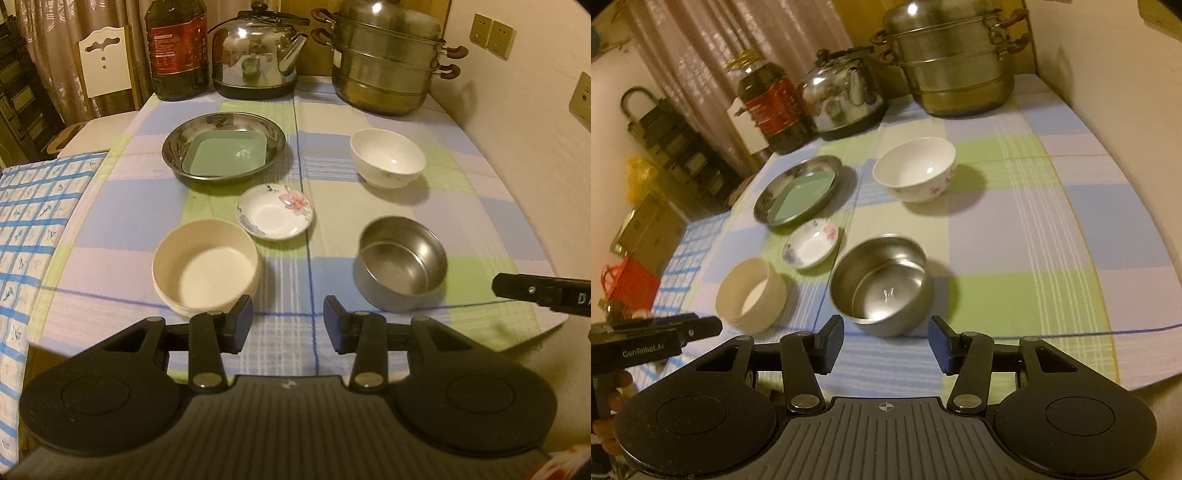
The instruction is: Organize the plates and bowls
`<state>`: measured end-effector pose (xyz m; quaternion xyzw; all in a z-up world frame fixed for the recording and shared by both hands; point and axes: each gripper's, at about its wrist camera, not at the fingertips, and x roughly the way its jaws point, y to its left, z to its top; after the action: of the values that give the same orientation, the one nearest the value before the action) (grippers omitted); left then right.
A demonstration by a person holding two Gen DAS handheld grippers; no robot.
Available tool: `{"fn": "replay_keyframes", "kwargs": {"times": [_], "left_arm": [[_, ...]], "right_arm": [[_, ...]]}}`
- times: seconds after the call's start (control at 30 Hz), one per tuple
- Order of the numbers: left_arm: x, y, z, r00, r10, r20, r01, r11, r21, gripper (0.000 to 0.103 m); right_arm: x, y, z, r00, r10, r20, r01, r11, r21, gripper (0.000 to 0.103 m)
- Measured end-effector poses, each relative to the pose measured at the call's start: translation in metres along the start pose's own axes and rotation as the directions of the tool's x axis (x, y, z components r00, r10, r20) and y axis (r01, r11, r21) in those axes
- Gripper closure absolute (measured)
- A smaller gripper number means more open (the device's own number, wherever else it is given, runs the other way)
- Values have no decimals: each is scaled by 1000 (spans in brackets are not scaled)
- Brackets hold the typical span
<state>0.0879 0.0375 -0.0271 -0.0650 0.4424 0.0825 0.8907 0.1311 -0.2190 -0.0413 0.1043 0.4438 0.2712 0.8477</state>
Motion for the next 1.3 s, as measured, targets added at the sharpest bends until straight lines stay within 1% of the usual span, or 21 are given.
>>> {"fn": "replay_keyframes", "kwargs": {"times": [0.13,0.2,0.27,0.4,0.53,0.77,0.87,1.0,1.23,1.3], "left_arm": [[17,16,20,1000,-10,-9,10,1000,10,64],[27,26,31,1000,-21,-17,21,1000,14,64],[35,35,42,999,-29,-16,29,999,24,64],[52,51,64,999,-40,-7,40,998,44,64],[73,66,82,998,-56,-27,57,996,62,64],[114,79,103,993,-87,-78,96,988,122,64],[132,83,111,989,-98,-110,113,983,145,64],[152,85,120,983,-117,-144,143,973,182,64],[185,85,127,961,-172,-217,223,946,237,65],[192,84,127,956,-179,-234,237,938,253,68]], "right_arm": [[9,3,15,998,23,66,-25,999,24,52],[17,6,24,996,28,82,-31,999,39,51],[27,12,32,997,31,71,-33,999,29,50],[53,30,46,999,23,33,-22,999,-37,50],[76,45,58,999,43,25,-42,998,-41,50],[121,62,79,1000,2,-15,-3,1000,-27,50],[143,67,87,999,10,-42,-10,1000,3,50],[172,77,92,996,6,-84,-7,1000,-7,50],[212,82,89,987,-40,-153,44,999,19,50],[220,83,87,984,-57,-169,63,998,27,51]]}}
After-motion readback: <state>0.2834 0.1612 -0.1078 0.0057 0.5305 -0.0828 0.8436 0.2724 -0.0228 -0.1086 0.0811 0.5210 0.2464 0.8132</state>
